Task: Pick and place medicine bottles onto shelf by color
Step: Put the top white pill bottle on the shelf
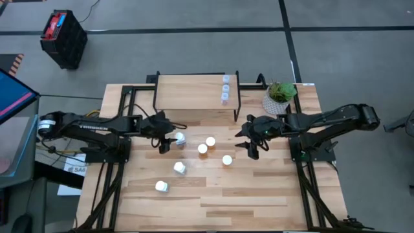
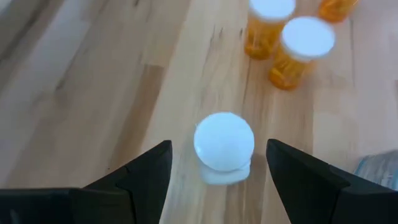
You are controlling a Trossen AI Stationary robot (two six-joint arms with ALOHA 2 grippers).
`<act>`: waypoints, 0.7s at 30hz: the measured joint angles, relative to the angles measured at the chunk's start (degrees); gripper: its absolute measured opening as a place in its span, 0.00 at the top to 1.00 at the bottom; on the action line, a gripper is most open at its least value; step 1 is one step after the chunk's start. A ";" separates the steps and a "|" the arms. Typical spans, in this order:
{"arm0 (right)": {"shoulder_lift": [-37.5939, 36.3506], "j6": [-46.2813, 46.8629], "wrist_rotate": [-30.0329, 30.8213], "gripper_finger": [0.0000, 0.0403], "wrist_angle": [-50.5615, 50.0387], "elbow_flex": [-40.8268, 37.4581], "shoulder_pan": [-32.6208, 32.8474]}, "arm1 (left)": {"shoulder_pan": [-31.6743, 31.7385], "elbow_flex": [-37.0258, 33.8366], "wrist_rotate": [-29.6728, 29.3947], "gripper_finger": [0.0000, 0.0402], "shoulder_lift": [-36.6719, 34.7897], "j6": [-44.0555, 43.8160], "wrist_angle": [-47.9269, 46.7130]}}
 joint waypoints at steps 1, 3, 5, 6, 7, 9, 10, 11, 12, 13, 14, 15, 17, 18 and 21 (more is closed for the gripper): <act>0.00 0.02 0.00 0.45 0.07 0.00 0.02 | -0.03 0.00 0.02 0.38 0.92 -0.74 0.32; 0.00 0.02 -0.01 0.45 -0.16 0.00 0.02 | -0.05 0.00 -0.01 0.38 2.71 -1.95 0.97; 0.00 0.02 -0.02 0.45 -0.09 0.00 0.02 | -0.05 0.00 -0.65 0.38 4.26 -2.20 1.62; 0.00 0.02 -0.02 0.45 -0.08 0.00 0.02 | -0.05 0.00 -0.93 0.38 4.90 -2.20 2.17; 0.00 0.02 -0.01 0.45 -0.05 0.00 0.02 | -0.03 0.00 -0.98 0.38 5.42 -2.20 2.51; 0.00 0.02 -0.02 0.45 -0.05 0.00 0.02 | -0.03 0.00 -1.04 0.38 6.68 -2.34 3.10; 0.00 0.02 -0.02 0.45 -0.07 0.00 0.02 | -0.03 -0.01 -1.01 0.38 7.28 -2.36 3.07; 0.00 0.02 -0.02 0.45 -0.09 0.00 0.02 | -0.03 -0.02 -0.92 0.38 7.98 -2.38 3.26; 0.00 0.02 -0.02 0.45 -0.07 0.00 0.02 | -0.03 -0.02 -0.78 0.38 8.76 -2.49 4.06; 0.00 0.02 -0.02 0.45 -0.09 0.00 0.01 | -0.03 -0.02 -0.64 0.38 9.51 -2.59 4.38; 0.00 0.02 -0.02 0.45 -0.08 0.00 0.02 | -0.03 -0.02 -0.64 0.38 10.30 -2.59 4.89; 0.00 0.02 -0.02 0.45 -0.05 0.00 0.02 | -0.03 -0.02 -0.62 0.38 11.08 -2.56 5.70; 0.00 -0.02 -0.02 0.45 -0.09 0.00 0.02 | -0.03 -0.02 -0.61 0.38 12.53 -2.54 6.92; 0.00 -0.02 -0.02 0.45 -0.07 0.00 0.02 | -0.03 -0.03 -0.61 0.38 13.06 -2.53 7.28; 0.00 0.00 -0.02 0.45 -0.11 0.00 0.02 | -0.03 -0.04 -0.59 0.38 14.29 -1.92 8.31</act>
